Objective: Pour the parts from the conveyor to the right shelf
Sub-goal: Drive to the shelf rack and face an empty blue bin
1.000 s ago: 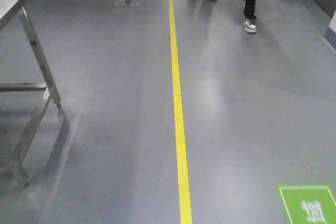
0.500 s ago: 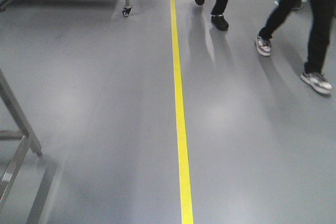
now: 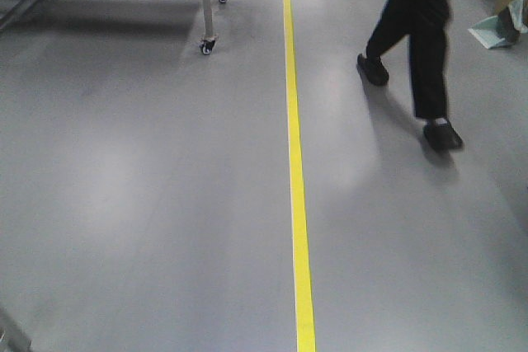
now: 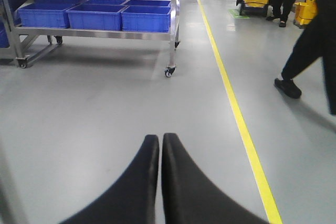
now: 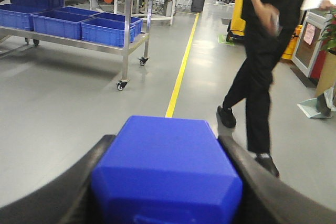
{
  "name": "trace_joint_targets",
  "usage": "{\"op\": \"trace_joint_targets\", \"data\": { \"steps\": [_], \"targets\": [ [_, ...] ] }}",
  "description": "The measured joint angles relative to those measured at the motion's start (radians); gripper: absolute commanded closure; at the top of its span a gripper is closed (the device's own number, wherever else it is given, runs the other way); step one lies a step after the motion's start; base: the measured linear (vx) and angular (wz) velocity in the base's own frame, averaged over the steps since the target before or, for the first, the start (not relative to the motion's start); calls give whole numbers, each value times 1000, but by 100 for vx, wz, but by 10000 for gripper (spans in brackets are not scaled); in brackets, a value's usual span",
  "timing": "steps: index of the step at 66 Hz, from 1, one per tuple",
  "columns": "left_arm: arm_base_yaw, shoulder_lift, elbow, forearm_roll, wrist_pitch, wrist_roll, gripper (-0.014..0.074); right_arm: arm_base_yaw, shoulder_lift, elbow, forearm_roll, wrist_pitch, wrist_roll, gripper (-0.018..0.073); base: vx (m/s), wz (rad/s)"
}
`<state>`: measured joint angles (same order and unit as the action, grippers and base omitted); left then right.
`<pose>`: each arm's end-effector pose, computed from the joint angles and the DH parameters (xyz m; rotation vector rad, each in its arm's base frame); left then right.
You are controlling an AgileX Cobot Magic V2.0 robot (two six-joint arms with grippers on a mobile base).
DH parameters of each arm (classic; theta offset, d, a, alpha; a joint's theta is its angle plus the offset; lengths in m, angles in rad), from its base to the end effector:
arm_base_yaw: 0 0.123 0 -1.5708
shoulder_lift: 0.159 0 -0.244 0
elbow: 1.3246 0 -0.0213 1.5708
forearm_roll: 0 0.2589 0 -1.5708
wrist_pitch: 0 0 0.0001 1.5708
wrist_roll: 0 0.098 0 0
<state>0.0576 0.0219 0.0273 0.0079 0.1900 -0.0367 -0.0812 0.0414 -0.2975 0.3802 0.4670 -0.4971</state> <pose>0.1145 0.0068 0.1831 -0.0756 1.7212 0.0225 0.0947 0.0088 0.2696 -0.1876 1.6536 -0.0387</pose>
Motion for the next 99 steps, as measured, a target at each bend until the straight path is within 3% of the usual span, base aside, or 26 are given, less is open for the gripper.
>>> {"op": "trace_joint_targets", "data": {
  "steps": [50,99],
  "targets": [
    [0,0,0,0,0,0,602,0,0,0,-1,0,0,564,83,2],
    [0,0,0,0,0,0,602,0,0,0,-1,0,0,564,72,61]
  ]
}}
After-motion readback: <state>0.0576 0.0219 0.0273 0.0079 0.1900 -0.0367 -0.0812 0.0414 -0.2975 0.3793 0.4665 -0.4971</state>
